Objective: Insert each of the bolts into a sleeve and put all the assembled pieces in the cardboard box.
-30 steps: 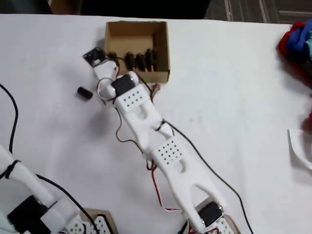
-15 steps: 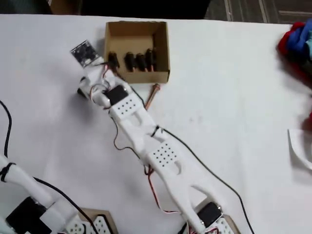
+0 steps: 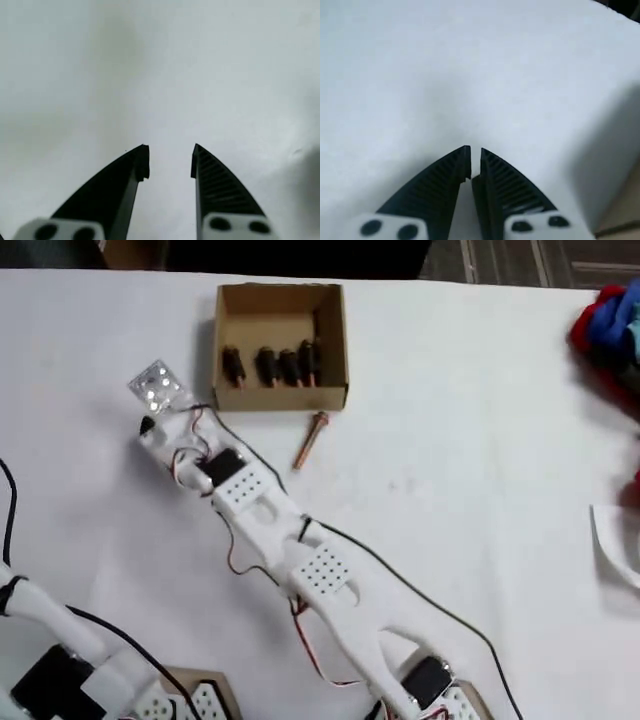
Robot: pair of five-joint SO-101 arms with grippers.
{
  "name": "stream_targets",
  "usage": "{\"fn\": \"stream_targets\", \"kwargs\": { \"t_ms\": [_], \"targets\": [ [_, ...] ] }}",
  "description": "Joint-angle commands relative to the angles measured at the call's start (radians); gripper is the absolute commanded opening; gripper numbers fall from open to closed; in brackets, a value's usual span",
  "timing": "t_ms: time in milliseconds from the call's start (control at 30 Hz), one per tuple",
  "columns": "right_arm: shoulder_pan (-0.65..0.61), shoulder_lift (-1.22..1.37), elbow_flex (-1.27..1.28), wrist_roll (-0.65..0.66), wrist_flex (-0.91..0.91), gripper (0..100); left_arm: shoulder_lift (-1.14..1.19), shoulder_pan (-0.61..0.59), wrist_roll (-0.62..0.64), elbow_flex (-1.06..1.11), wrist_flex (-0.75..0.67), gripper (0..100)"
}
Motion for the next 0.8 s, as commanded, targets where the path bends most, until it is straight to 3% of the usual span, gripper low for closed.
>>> {"fn": "stream_targets", "kwargs": {
  "t_ms": [0,233,367,500,667,767],
  "targets": [
    [-0.004,-0.016,-0.032,0.000,0.082,2.6,-0.015,-0.028,0.000,-0.013,-0.017,16],
    [0.041,-0.110,-0.046,-0.009,0.371,2.6,-0.015,-0.023,0.005,-0.027,-0.015,16],
    [0.053,-0.180,-0.048,-0.155,0.611,2.6,-0.015,-0.021,0.006,-0.071,-0.014,16],
    [0.048,-0.291,-0.048,-0.210,0.828,2.7,-0.015,-0.020,0.006,-0.094,-0.018,16],
    [0.044,-0.426,-0.048,-0.210,0.874,2.9,-0.009,0.014,0.006,-0.085,-0.017,16],
    [0.054,-0.444,-0.048,-0.215,0.789,2.8,-0.011,0.035,0.006,-0.079,-0.020,16]
  ]
}}
